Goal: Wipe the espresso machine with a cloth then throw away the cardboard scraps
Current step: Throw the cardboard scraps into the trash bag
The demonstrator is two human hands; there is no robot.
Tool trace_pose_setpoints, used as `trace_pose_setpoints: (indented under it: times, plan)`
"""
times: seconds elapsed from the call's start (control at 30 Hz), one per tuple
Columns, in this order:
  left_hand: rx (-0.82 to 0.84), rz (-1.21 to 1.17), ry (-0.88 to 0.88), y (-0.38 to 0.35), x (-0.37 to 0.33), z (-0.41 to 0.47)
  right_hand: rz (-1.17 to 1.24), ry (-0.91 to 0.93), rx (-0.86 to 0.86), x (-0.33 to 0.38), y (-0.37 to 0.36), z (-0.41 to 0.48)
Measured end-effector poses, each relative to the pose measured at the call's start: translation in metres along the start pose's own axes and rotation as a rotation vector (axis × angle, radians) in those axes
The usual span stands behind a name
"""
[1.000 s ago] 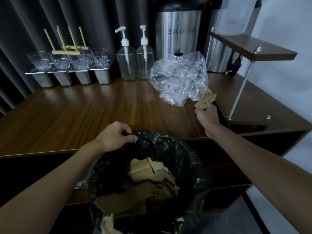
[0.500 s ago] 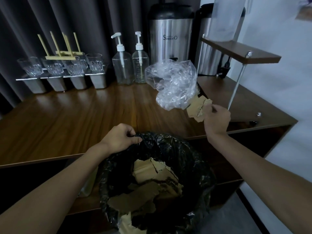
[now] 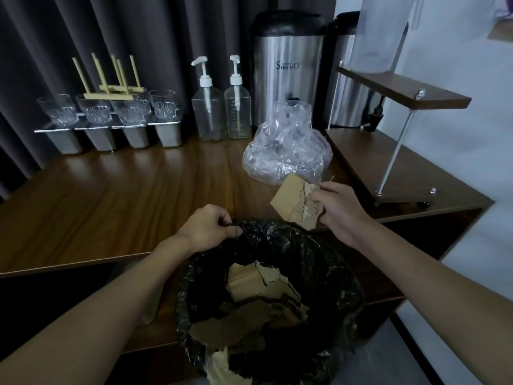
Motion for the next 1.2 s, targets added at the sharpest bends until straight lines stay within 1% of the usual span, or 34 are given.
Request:
trace_pose_setpoints:
  times: [0.07,0.1,0.17,0.23,0.27,0.33,0.47,0.53,0.6,0.63,0.67,0.7,0.73,0.8,0.87,0.9,0.93,0.97,1.03,1.13,1.2]
  plan:
    - [0.000,-0.004,0.000,0.000,0.000,0.000,-0.040,0.041,0.051,0.005,-0.004,-0.001]
    - [0.004,-0.005,0.002,0.000,0.000,0.001,-0.057,0.081,0.048,0.008,-0.004,-0.002]
    - [0.008,-0.002,0.006,0.000,0.000,0.001,-0.030,0.151,0.013,0.015,-0.002,-0.001]
    - [0.005,0.003,0.006,0.001,0.000,0.001,0.025,0.147,0.057,0.020,-0.009,-0.002]
    - [0.005,0.003,0.007,0.001,0.000,0.001,0.043,0.104,0.127,0.020,-0.016,-0.003]
    - [0.007,0.008,0.014,0.002,0.000,0.001,0.034,0.002,0.322,0.013,-0.030,-0.010]
    - [-0.001,0.010,0.031,0.002,0.001,0.001,-0.056,-0.085,0.696,0.006,-0.051,-0.031]
    - [-0.007,0.014,0.037,0.002,0.002,0.001,-0.148,-0.133,0.861,0.006,-0.056,-0.040]
    - [0.000,0.007,0.047,0.002,0.002,0.001,-0.238,-0.155,0.999,0.007,-0.059,-0.046]
    - [0.008,-0.001,0.051,0.001,0.002,0.001,-0.264,-0.147,1.028,0.009,-0.060,-0.047]
    - [0.016,-0.007,0.055,0.001,0.002,0.001,-0.274,-0.118,1.010,0.012,-0.062,-0.045]
    - [0.020,-0.013,0.058,0.000,0.003,0.001,-0.280,-0.064,0.938,0.017,-0.063,-0.039]
    - [0.020,-0.017,0.059,0.001,0.003,0.001,-0.298,0.019,0.823,0.023,-0.061,-0.030]
    - [0.015,-0.022,0.057,0.001,0.004,0.000,-0.410,0.261,0.544,0.040,-0.052,-0.011]
    - [0.015,-0.028,0.060,0.001,0.004,0.000,-0.627,0.498,0.288,0.053,-0.040,0.002]
    - [0.018,-0.034,0.063,0.001,0.004,0.000,-0.756,0.541,0.185,0.053,-0.035,0.009]
    - [0.021,-0.039,0.064,0.001,0.005,0.000,-0.859,0.519,0.113,0.049,-0.029,0.016]
    - [0.020,-0.043,0.064,0.000,0.005,-0.001,-0.902,0.455,0.075,0.042,-0.024,0.022]
    - [0.016,-0.049,0.063,0.000,0.006,-0.001,-0.835,0.359,0.043,0.033,-0.018,0.031]
    - [0.022,-0.064,0.062,0.000,0.006,-0.002,-0.702,0.390,0.051,0.031,-0.017,0.041]
    - [0.027,-0.075,0.065,0.000,0.007,-0.002,-0.662,0.328,0.082,0.024,-0.018,0.047]
Point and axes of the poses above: each hand's wrist, its own z-axis towards the middle knuckle, its own y-axis out of the back of the hand, x = y × z, the point moved 8 cm from there along z, towards the middle knuckle, and after that the axes turned 11 degrees about y, right-handed, at the moved point
